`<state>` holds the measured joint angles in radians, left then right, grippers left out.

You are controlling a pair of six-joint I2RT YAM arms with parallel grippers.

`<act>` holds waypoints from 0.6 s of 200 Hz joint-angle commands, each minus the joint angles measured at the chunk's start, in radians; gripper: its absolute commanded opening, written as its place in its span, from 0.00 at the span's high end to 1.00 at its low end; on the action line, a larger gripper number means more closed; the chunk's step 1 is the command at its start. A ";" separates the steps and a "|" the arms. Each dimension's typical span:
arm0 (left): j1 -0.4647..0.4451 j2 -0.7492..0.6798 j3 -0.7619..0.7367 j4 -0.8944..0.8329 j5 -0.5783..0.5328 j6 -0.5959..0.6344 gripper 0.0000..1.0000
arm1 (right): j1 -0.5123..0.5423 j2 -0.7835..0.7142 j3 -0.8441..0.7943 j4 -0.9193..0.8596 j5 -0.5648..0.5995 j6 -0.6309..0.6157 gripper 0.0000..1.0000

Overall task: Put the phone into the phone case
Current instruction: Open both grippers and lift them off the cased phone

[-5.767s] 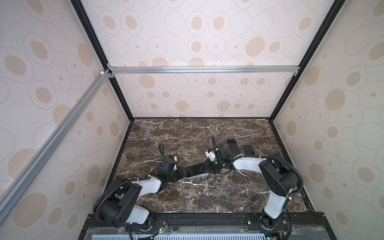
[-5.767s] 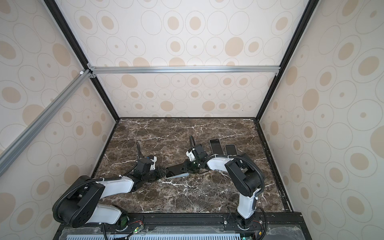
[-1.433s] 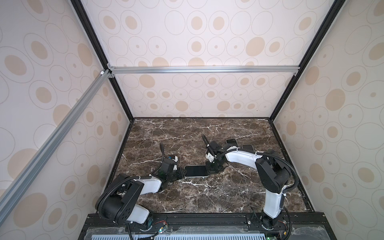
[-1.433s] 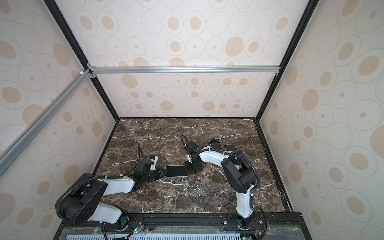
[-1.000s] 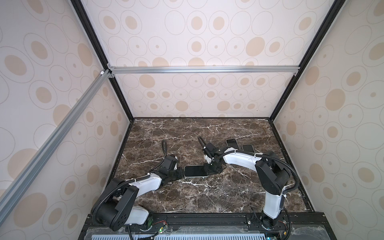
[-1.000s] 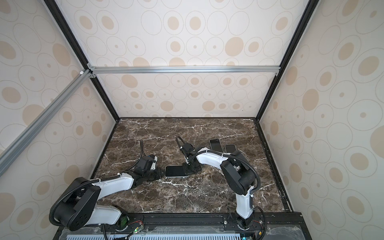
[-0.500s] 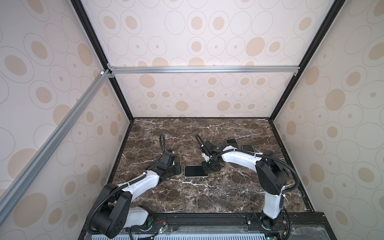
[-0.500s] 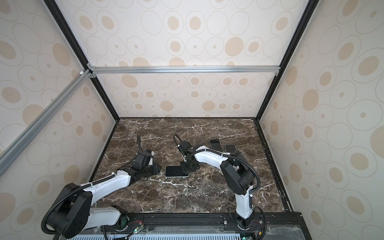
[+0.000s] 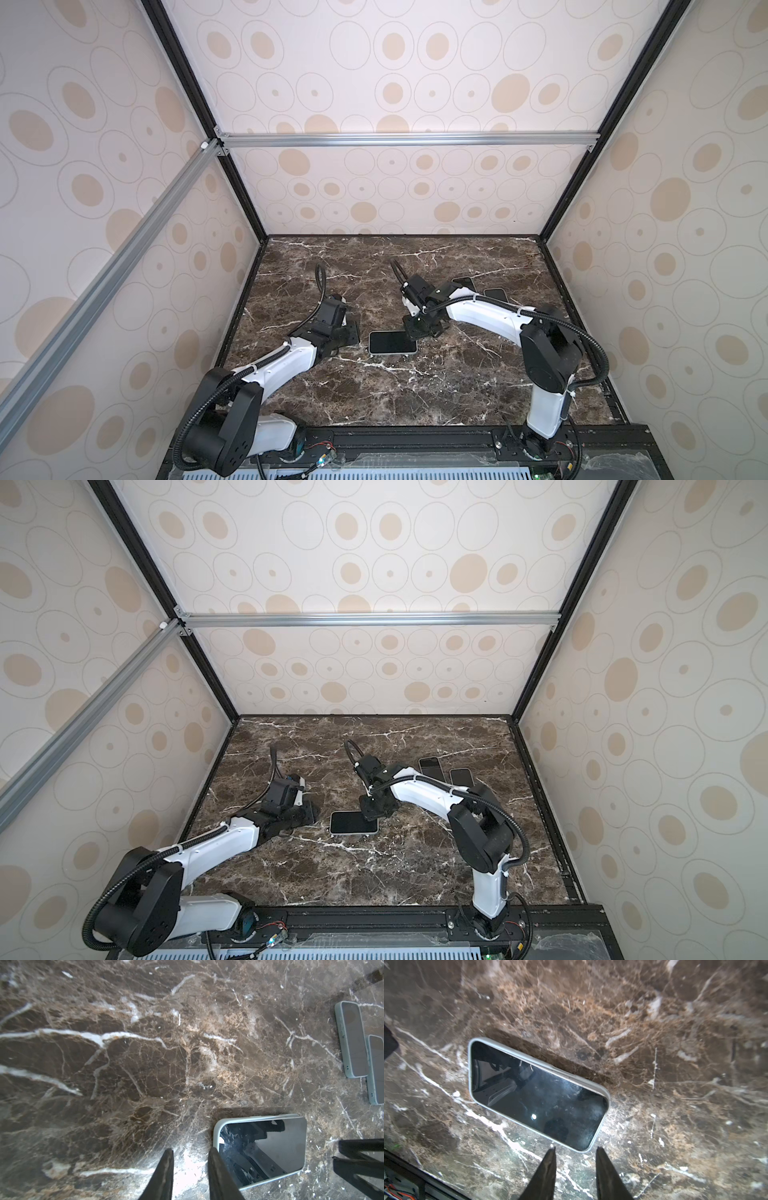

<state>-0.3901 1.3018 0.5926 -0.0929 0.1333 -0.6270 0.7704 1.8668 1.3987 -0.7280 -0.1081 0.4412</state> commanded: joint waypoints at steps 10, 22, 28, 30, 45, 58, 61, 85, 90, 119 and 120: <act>0.015 0.002 0.056 -0.030 0.008 0.037 0.70 | 0.001 -0.044 0.025 -0.025 0.031 -0.013 0.62; 0.019 0.002 0.060 -0.030 0.016 0.038 0.69 | -0.004 -0.053 0.020 -0.021 0.032 -0.013 0.61; 0.023 0.001 0.059 -0.031 0.022 0.038 0.68 | -0.010 -0.056 0.020 -0.021 0.032 -0.015 0.60; 0.023 0.003 0.059 -0.030 0.025 0.038 0.68 | -0.011 -0.058 0.021 -0.021 0.031 -0.015 0.60; 0.032 0.009 0.063 -0.027 0.053 0.036 0.67 | -0.023 -0.062 0.020 -0.016 0.024 -0.021 0.59; 0.041 0.021 0.070 -0.026 0.085 0.038 0.65 | -0.041 -0.060 0.023 -0.015 0.011 -0.025 0.59; 0.043 0.025 0.071 -0.026 0.093 0.038 0.65 | -0.046 -0.060 0.023 -0.015 0.008 -0.025 0.59; 0.066 0.057 0.083 -0.020 0.159 0.038 0.62 | -0.082 -0.058 0.021 -0.002 -0.031 -0.027 0.58; 0.070 0.064 0.084 -0.016 0.170 0.039 0.62 | -0.089 -0.058 0.021 0.002 -0.038 -0.026 0.58; 0.079 0.096 0.092 -0.014 0.199 0.051 0.60 | -0.123 -0.045 0.019 0.009 -0.074 -0.029 0.58; 0.079 0.097 0.093 -0.013 0.200 0.052 0.60 | -0.123 -0.044 0.019 0.010 -0.076 -0.029 0.58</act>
<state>-0.3222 1.3785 0.6453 -0.0990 0.2821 -0.6067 0.6659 1.8305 1.4044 -0.7155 -0.1432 0.4217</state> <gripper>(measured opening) 0.393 0.421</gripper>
